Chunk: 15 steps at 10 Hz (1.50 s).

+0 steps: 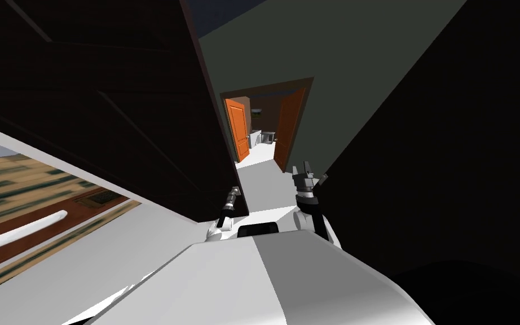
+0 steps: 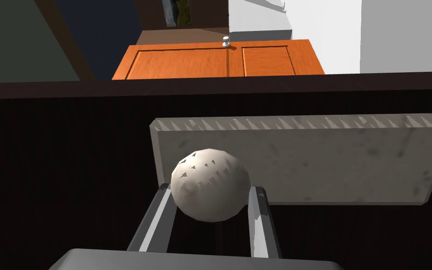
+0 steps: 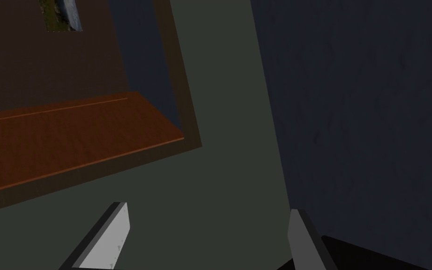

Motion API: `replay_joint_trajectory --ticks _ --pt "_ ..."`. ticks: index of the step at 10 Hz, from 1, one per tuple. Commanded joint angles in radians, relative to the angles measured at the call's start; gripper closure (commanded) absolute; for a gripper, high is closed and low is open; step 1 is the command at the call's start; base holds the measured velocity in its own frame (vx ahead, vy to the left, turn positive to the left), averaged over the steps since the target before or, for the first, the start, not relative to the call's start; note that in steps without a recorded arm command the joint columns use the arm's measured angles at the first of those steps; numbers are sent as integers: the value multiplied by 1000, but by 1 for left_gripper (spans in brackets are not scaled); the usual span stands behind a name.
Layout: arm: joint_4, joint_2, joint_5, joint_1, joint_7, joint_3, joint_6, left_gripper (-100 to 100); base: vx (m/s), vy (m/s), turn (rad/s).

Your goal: Push the door open

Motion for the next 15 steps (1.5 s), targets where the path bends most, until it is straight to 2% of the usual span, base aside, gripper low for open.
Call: replay_joint_trajectory --ticks 1,3,5,6,9,11,12,15 --pt "28 13 6 -19 3 12 -23 100 51 2 -13" --pt "32 16 23 -22 -8 44 -22 100 147 -85 73" --pt "34 17 33 -23 -15 64 -21 100 160 -72 85" --pt "8 6 27 -6 -14 50 -6 -100 -51 -58 64" --pt "3 -1 27 -5 -12 47 -4 -100 -231 -42 19" --pt "-2 -12 27 -5 -10 43 -1 -100 -261 -80 40" --pt "7 -8 27 -9 -10 45 -6 -100 -111 -33 7" --pt "10 -4 30 -5 -13 50 -18 -100 167 2 -28"
